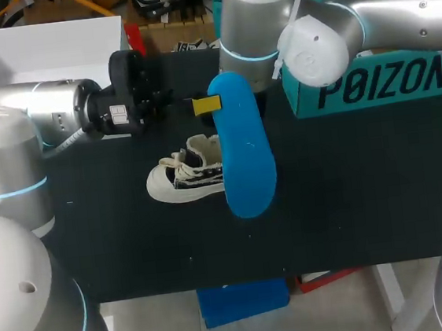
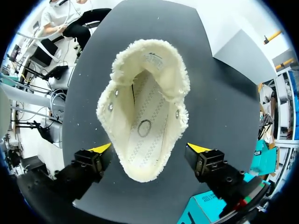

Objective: Take the shoe out of the shoebox, open the shoe tongue, remove and reinsert the insole, then place the shoe into the shoebox

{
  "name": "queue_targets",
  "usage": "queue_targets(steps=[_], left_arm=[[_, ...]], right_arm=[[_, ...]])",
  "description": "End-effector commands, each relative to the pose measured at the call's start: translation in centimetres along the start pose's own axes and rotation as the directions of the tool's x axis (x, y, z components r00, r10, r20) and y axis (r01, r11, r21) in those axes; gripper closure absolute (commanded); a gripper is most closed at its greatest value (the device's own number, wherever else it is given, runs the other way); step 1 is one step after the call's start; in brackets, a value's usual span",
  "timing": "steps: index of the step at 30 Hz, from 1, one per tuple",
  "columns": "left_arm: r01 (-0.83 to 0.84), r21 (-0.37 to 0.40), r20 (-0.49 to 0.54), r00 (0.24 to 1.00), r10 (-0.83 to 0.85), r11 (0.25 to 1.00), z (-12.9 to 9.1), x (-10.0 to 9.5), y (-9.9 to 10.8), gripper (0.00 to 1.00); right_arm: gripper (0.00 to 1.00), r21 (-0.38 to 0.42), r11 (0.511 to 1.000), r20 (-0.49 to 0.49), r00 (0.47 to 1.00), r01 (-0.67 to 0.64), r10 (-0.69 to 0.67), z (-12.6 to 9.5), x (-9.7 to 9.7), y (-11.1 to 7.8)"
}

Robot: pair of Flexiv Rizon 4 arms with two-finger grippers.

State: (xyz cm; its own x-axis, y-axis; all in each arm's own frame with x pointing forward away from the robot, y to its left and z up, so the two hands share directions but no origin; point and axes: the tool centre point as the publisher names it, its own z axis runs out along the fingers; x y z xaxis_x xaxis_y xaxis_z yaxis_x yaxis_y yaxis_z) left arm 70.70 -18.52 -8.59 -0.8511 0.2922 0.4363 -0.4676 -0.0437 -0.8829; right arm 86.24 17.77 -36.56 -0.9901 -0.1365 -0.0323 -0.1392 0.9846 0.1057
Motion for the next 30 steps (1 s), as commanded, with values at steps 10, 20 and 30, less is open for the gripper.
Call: queue_targets(steps=[10,20,30], left_arm=[[-0.001,0.0,0.006,1.0,0.001,1.0,0.1,0.1,0.1,1.0],[-0.001,0.0,0.006,1.0,0.001,1.0,0.1,0.1,0.1,1.0],[-0.001,0.0,0.006,1.0,0.001,1.0,0.1,0.1,0.1,1.0]], right_arm=[[0.0,-0.018,1.0,0.011,1.0,-0.019,0.019,-0.2,0.4,-0.9],[0.0,-0.16,0.987,0.08,0.996,-0.014,0.027,-0.6,0.6,-2.1],[0.0,-0.316,0.949,0.123,0.992,0.014,0.027,-0.3,1.0,-3.4]])
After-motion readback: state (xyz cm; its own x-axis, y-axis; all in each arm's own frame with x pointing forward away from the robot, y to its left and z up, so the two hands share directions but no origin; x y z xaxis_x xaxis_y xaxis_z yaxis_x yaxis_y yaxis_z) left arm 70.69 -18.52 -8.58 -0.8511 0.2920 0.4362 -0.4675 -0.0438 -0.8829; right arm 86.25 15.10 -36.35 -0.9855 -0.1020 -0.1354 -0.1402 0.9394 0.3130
